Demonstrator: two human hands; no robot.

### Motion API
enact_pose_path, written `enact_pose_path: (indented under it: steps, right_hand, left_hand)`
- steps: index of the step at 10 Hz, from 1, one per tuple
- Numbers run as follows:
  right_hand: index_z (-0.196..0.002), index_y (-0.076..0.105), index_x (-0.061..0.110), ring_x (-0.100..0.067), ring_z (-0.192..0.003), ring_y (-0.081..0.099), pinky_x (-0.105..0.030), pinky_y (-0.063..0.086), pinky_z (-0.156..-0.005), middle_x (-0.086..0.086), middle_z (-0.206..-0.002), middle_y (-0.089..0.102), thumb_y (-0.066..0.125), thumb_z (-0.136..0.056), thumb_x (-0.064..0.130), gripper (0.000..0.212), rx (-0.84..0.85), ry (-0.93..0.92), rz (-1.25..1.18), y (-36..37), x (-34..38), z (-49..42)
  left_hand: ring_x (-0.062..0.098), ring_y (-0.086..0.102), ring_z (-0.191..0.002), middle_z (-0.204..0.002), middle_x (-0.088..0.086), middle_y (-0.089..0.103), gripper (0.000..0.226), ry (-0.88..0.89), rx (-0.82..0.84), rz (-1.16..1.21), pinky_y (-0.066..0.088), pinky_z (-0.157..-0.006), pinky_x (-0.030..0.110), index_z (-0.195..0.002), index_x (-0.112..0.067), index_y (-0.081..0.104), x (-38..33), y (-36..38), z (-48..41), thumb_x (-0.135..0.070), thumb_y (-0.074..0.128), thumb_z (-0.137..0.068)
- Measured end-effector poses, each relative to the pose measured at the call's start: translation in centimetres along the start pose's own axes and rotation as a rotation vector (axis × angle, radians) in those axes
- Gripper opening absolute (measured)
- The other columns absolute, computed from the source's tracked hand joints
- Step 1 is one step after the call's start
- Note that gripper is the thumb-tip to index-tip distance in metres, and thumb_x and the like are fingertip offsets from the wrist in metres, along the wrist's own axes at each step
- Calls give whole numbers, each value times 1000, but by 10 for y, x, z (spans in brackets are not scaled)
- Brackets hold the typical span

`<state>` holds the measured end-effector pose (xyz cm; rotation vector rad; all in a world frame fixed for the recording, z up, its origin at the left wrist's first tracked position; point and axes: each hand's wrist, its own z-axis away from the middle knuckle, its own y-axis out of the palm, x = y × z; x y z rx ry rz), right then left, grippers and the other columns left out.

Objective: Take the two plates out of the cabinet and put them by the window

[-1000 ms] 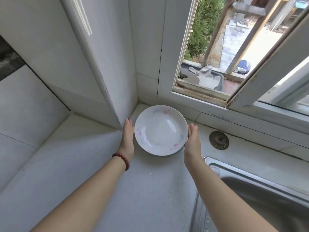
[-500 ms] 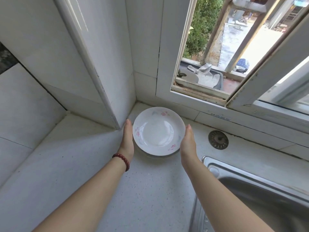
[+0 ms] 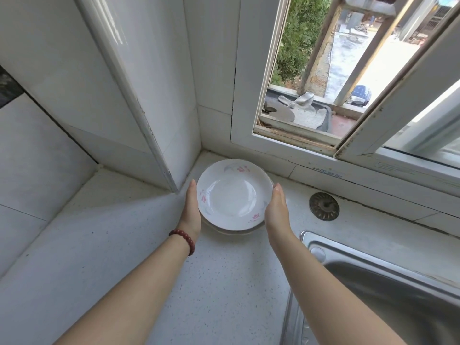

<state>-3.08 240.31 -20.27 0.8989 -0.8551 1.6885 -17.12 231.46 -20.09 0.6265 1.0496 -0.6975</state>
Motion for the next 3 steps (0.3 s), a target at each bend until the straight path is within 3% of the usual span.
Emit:
enact_pose_path:
  steps: [1, 2, 3]
  right_hand:
    - [-123, 46, 21, -17, -121, 41, -34, 28, -104, 0, -130, 46, 20, -96, 43, 42, -5, -11, 17, -4, 2, -2]
    - [-98, 33, 25, -14, -99, 32, -31, 28, -84, 5, -109, 36, 23, -95, 38, 17, -22, -16, 40, -9, 9, 2]
    - [-122, 47, 15, -12, -120, 40, -34, 30, -105, 4, -128, 46, 24, -96, 40, 43, -22, -10, -15, -15, 10, 3]
  left_hand:
    - [2, 51, -112, -114, -18, 59, 43, -34, 31, 10, 35, -98, 26, -110, -43, 52, -4, -2, -1, -56, 16, -93]
    - [11, 49, -119, -120, -9, 59, 47, -45, 49, 35, 33, -104, 31, -111, -37, 55, -9, -2, 3, -56, 15, -94]
    - [6, 49, -115, -127, -7, 54, 53, -46, 47, 51, 35, -98, 24, -127, -30, 47, -12, -1, 6, -55, 14, -94]
